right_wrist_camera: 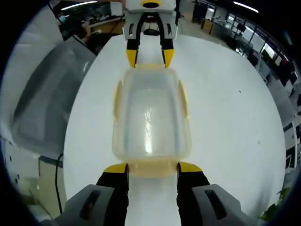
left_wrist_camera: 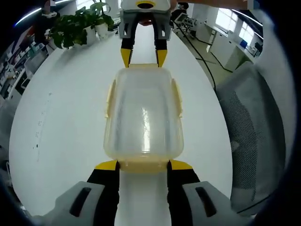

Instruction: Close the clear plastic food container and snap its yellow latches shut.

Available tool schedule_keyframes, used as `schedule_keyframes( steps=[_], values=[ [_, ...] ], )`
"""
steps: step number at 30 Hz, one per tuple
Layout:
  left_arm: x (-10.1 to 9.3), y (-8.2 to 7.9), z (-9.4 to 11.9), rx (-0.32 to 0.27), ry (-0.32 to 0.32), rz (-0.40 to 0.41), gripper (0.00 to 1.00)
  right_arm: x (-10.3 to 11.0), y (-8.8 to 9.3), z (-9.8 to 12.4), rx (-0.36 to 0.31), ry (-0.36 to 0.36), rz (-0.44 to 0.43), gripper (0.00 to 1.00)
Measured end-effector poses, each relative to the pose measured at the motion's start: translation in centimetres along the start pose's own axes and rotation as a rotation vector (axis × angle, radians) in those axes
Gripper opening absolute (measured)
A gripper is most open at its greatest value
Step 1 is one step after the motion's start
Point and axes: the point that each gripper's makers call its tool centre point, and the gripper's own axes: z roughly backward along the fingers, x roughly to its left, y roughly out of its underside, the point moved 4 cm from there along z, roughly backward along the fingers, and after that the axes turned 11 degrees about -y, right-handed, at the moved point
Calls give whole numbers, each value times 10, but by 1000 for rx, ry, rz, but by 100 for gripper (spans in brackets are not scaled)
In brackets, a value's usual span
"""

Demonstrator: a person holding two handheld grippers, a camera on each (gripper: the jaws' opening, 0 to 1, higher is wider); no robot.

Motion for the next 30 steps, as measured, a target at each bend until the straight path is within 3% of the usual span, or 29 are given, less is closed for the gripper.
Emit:
schedule_keyframes(
  steps=[30],
  values=[
    [1, 7, 0, 2, 2, -8, 39, -2, -7, -2, -1, 3, 8, 39]
  ],
)
